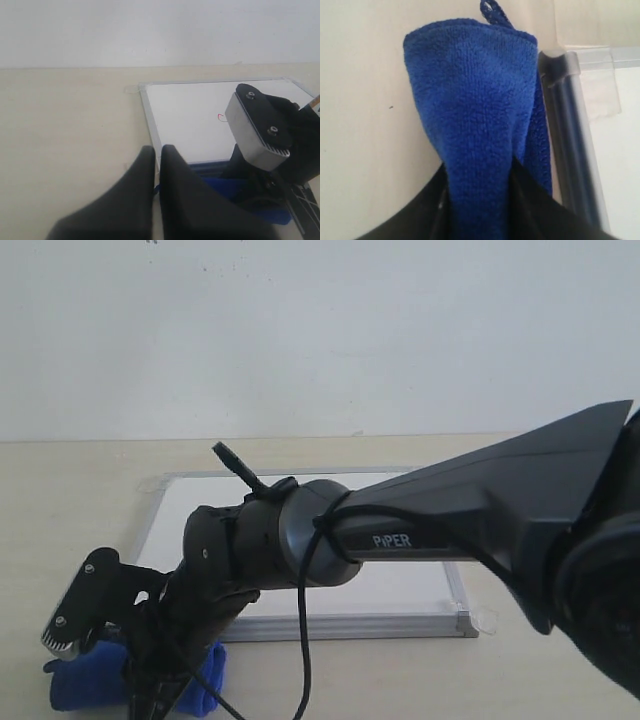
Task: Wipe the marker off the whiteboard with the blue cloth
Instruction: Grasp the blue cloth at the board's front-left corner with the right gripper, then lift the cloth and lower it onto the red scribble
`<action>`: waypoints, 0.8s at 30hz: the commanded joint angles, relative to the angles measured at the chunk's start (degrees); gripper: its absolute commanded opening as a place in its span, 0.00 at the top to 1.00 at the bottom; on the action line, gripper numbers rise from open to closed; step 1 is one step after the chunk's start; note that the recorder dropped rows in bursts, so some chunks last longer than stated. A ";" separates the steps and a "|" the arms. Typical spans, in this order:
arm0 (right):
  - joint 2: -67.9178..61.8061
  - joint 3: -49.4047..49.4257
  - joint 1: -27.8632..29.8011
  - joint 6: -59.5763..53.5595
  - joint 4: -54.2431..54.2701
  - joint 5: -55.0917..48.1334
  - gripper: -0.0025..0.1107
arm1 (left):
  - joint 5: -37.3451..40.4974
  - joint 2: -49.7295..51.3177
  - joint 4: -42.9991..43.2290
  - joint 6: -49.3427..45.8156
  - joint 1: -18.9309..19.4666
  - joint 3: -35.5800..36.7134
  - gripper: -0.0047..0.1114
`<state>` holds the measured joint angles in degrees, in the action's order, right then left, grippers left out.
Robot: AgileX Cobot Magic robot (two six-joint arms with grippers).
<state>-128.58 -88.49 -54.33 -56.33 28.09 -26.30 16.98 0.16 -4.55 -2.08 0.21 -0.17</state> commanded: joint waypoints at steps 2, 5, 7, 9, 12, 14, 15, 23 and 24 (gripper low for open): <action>1.01 0.37 0.08 1.82 -2.72 -5.14 0.98 | -0.46 -0.16 -0.34 -0.13 -0.21 0.17 0.93; 3.39 0.37 0.08 4.78 -4.21 -6.10 0.98 | -0.46 -0.16 -0.34 -0.13 -0.21 0.17 0.93; 5.81 0.37 0.08 8.41 -6.54 -6.48 0.98 | -0.46 -0.16 -0.34 -0.13 -0.21 0.17 0.93; 8.60 0.37 0.08 13.47 -10.79 -6.48 0.98 | -0.46 -0.16 -0.34 -0.13 -0.21 0.17 0.93; 12.49 0.37 0.08 21.72 -18.93 -6.48 0.98 | -0.46 -0.16 -0.34 -0.13 -0.21 0.17 0.93; 15.09 0.37 0.56 28.38 -25.75 -6.21 0.98 | -0.46 -0.16 -0.34 -0.13 -0.21 0.17 0.93; 16.16 0.37 0.95 33.22 -29.49 -5.77 0.98 | -0.46 -0.16 -0.34 -0.13 -0.21 0.17 0.93; 17.91 0.37 10.21 59.59 -46.97 -7.81 0.98 | -0.46 -0.16 -0.34 -0.13 -0.21 0.17 0.93; 17.37 0.37 11.43 59.59 -46.95 -7.81 0.98 | -0.46 -0.16 -0.34 -0.13 -0.21 0.17 0.93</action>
<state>-110.77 -87.91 -45.84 0.00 -17.05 -33.48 16.98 0.16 -4.55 -2.08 0.21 -0.17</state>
